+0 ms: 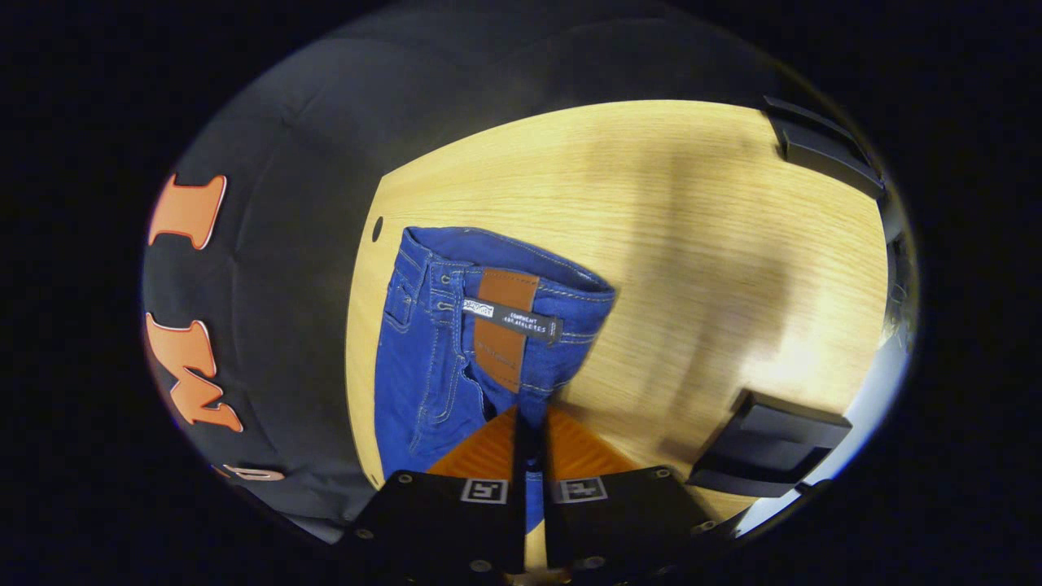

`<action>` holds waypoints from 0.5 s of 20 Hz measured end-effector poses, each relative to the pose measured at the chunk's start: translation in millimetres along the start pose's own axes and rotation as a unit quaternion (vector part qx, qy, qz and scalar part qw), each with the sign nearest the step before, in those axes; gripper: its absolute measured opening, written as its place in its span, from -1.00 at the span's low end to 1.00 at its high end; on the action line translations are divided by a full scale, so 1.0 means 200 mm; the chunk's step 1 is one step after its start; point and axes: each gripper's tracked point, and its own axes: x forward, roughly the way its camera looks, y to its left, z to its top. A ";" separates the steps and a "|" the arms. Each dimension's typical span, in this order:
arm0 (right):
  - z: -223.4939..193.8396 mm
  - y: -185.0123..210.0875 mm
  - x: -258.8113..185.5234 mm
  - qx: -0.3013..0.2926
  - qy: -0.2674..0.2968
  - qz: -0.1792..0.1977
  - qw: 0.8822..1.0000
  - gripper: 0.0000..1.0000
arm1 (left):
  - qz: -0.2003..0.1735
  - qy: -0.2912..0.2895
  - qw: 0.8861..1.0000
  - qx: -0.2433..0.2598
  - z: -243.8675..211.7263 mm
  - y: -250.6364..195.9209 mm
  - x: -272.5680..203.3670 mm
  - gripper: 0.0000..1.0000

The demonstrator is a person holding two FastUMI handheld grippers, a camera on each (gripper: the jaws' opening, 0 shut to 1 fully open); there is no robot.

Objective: Grasp the waist and the cuffs of the jeans and fold them to make the two legs overlap; first hold the waist and fold one-third of the jeans toward the cuffs, then hold the cuffs and fold the remaining one-third in the same direction to finish folding.

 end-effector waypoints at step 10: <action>0.04 0.22 -0.03 0.038 -0.020 0.040 0.998 -0.89 | -0.016 0.012 1.000 0.018 0.11 -0.25 -0.16 -0.96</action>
